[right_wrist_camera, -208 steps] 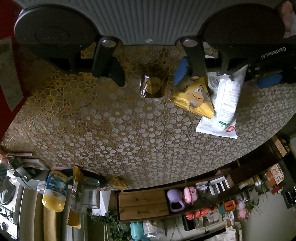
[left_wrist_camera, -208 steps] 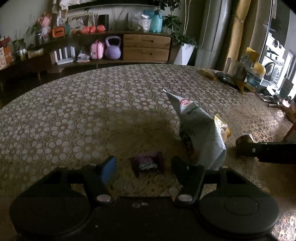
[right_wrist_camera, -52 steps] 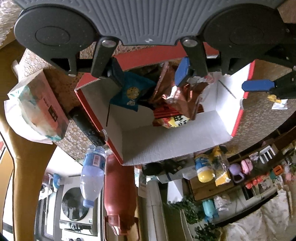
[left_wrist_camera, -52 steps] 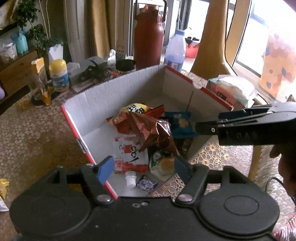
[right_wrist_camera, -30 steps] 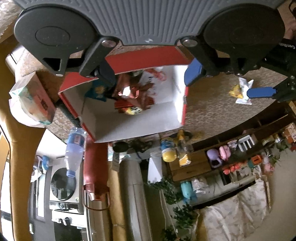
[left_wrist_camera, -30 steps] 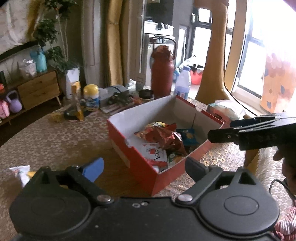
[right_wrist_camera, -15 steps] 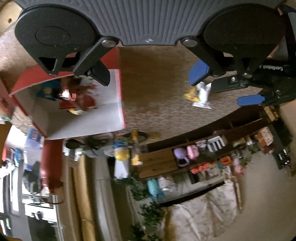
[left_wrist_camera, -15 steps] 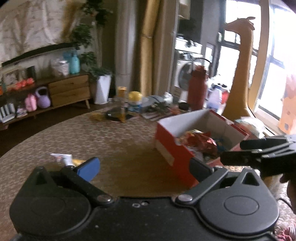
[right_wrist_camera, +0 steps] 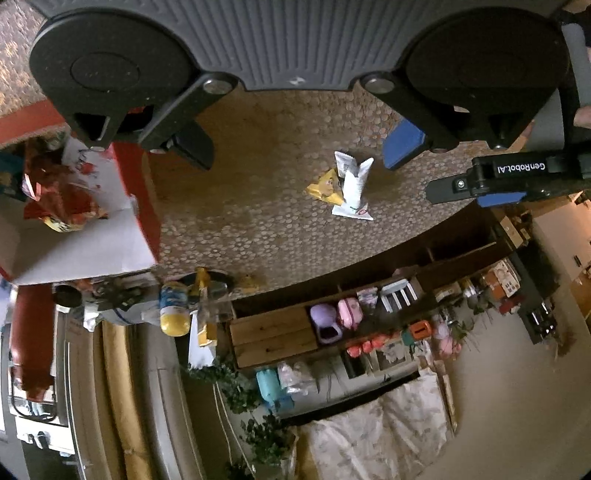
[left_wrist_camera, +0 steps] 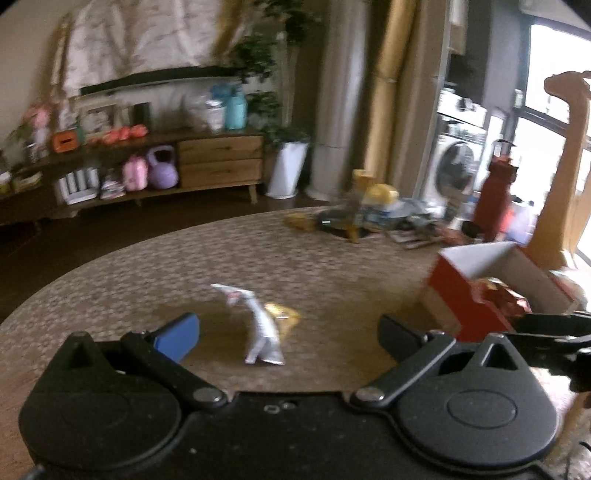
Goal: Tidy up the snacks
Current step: 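Grasp the yellow smiley-face packet with the right tool while the left tool grasps the white wrapper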
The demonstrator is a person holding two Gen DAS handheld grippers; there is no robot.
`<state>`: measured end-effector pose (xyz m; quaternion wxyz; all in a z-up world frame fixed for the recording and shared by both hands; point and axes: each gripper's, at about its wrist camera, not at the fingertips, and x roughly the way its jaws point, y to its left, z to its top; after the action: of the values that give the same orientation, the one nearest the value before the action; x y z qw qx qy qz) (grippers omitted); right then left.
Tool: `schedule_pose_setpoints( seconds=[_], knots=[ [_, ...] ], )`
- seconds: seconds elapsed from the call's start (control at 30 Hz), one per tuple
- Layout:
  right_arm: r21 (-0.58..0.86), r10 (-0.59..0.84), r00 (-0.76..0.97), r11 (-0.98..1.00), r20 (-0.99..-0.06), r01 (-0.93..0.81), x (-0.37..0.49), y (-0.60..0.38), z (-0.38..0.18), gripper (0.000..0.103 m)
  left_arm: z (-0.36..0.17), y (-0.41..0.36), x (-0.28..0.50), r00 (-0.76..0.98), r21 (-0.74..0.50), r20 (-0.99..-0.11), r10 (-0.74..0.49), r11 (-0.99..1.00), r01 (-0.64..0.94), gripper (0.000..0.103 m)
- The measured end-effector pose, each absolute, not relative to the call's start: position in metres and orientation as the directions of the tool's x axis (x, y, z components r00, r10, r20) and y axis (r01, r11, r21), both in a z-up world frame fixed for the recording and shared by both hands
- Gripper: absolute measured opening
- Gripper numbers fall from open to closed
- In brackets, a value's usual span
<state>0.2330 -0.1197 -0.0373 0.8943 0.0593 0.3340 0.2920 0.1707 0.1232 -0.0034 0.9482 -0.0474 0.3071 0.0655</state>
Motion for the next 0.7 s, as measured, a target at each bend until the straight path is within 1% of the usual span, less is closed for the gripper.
schedule_pose_setpoints(
  seconds=[0.23, 0.7],
  knots=[
    [0.295, 0.552, 0.586, 0.826, -0.593, -0.480, 0.265, -0.086, -0.050, 0.099, -0.024, 0.159, 0.190, 0.771, -0.076, -0.620, 0.144, 0.967, -0.242, 0.103],
    [0.302, 0.504, 0.524, 0.854, -0.687, -0.425, 0.338, -0.027, -0.095, 0.099, -0.075, 0.170, 0.235, 0.731, -0.070, -0.669, 0.136, 0.967, -0.244, 0.103]
  ],
)
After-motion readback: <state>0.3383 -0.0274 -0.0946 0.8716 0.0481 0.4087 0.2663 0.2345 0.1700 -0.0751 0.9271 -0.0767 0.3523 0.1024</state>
